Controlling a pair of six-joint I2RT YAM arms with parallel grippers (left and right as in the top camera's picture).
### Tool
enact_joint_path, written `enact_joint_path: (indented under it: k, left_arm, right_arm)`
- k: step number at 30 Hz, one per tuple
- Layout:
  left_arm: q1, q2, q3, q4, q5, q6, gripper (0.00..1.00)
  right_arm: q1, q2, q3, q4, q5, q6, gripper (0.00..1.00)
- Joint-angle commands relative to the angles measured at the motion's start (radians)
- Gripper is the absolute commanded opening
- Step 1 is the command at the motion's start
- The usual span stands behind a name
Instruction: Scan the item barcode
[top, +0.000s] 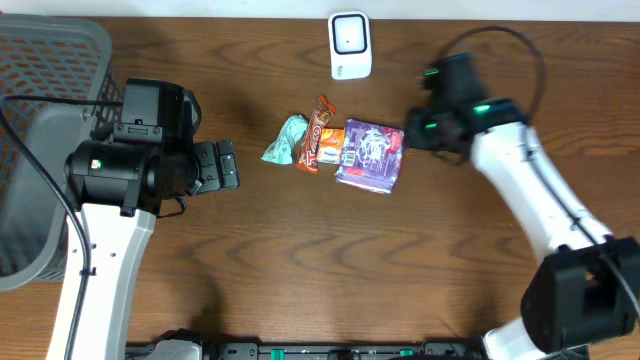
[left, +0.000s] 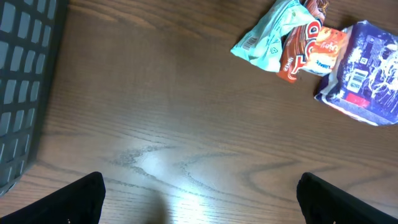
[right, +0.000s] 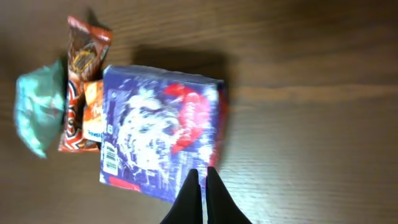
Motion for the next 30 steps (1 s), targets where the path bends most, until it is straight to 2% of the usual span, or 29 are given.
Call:
enact_joint_path:
  k: [1,4,6,8,13,20,26,30]
  left_arm:
    - [0.005,0.003,0.005,-0.002,-0.008,-0.006,0.98]
    - [0.005,0.003,0.005,-0.002,-0.008,-0.006,0.98]
    - [0.005,0.003,0.005,-0.002,-0.008,-0.006,0.98]
    - [0.005,0.003,0.005,-0.002,-0.008,-0.006,0.98]
    - [0.005,0.003,0.005,-0.002,-0.008,-0.006,0.98]
    - [0.005,0.003,0.005,-0.002,-0.008,-0.006,0.98]
    - [0.005,0.003,0.005,-0.002,-0.008,-0.006,0.98]
    - [0.005,0.003,0.005,-0.002,-0.008,-0.006,0.98]
  right_arm:
    - [-0.09,0.007,0.006,-0.032,-0.268,-0.118,0.01]
    - [-0.113,0.007,0.006,-0.088,-0.269,-0.184,0.04]
    - [-0.106,0.007,0.006,-0.114,-0.256,-0.211,0.19]
    - [-0.09,0.007,0.006,-0.127,-0.222,-0.219,0.41]
    - [-0.063,0.015,-0.001,-0.113,-0.132,-0.177,0.66]
    - [-0.069,0.071,-0.06,-0.017,-0.179,-0.125,0.8]
    - [-0.069,0.165,-0.068,0.081,-0.311,-0.125,0.81]
    - [-0.082,0.261,-0.068,0.159,-0.466,-0.124,0.81]
